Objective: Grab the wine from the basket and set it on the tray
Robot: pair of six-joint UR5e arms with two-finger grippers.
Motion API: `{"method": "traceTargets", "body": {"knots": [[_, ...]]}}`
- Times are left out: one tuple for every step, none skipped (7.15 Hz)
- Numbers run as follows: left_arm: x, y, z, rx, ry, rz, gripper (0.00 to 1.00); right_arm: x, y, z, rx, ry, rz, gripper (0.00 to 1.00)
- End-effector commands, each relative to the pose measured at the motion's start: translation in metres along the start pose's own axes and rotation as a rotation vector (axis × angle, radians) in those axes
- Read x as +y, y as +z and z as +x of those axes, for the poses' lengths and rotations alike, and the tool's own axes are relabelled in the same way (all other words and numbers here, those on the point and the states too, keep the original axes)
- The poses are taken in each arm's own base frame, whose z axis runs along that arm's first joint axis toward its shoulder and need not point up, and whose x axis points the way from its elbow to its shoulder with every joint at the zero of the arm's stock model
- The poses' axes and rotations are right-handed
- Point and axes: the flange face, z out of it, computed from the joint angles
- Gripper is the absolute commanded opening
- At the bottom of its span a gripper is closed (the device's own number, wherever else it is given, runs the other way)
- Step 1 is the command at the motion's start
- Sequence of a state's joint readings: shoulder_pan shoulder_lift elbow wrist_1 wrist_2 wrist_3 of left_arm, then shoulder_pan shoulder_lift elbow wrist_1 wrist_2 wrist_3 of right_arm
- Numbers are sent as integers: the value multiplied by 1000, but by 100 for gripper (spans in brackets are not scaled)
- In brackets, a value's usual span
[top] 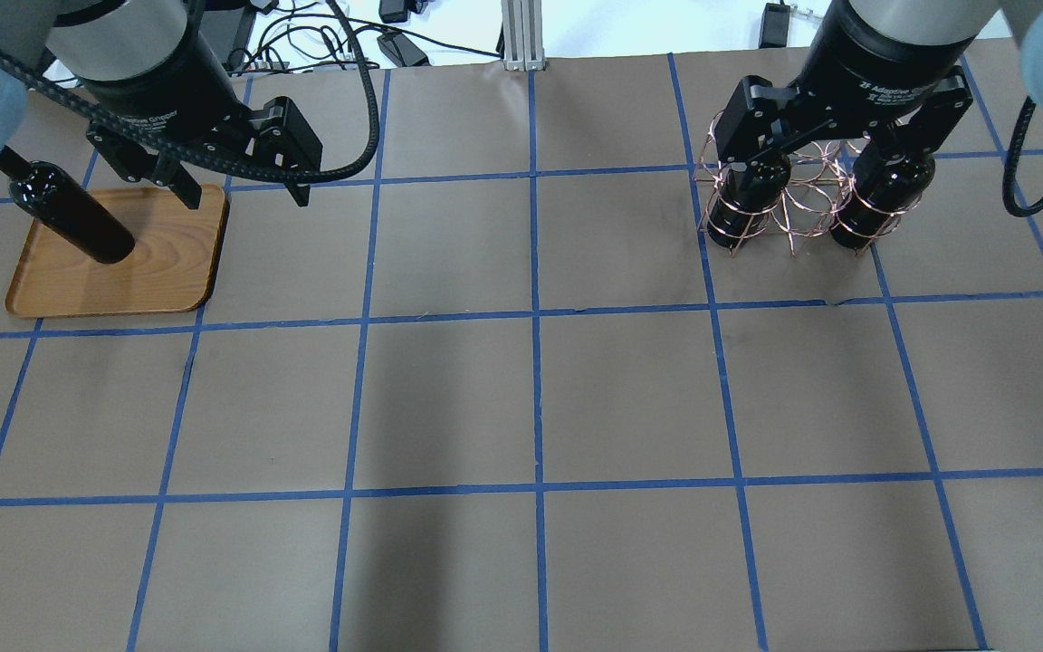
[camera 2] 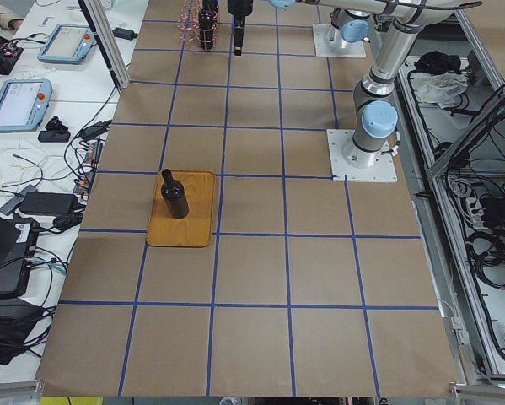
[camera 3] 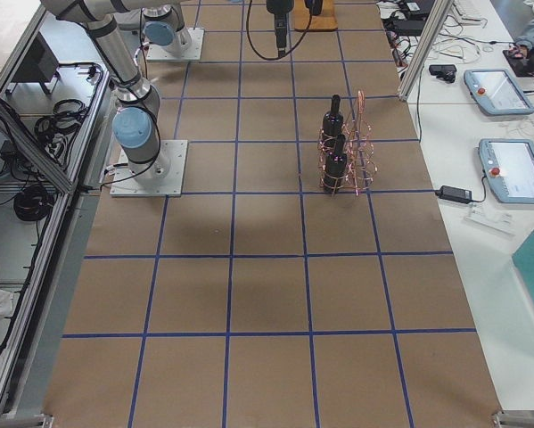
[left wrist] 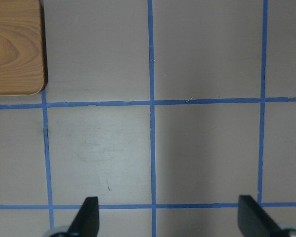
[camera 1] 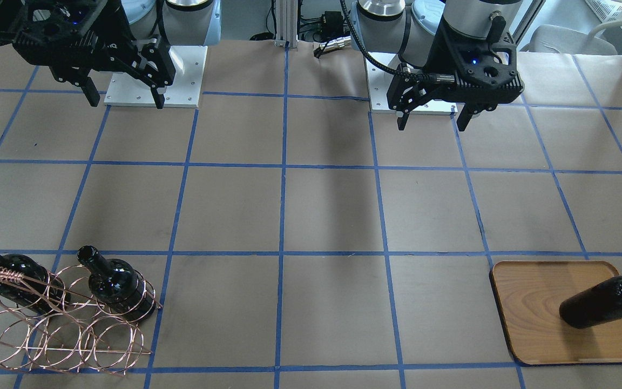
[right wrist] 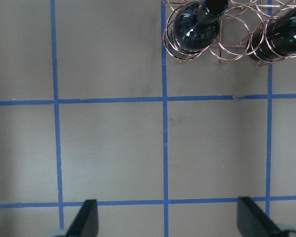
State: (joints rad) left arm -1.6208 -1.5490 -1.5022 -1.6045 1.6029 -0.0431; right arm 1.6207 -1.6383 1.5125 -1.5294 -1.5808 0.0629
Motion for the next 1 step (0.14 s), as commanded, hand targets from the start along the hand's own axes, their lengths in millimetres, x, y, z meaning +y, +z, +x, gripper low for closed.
{"method": "traceTargets", "body": {"knots": [[-1,3,0,1,1,-11,100,0,0,1,1,2,0,100]]}}
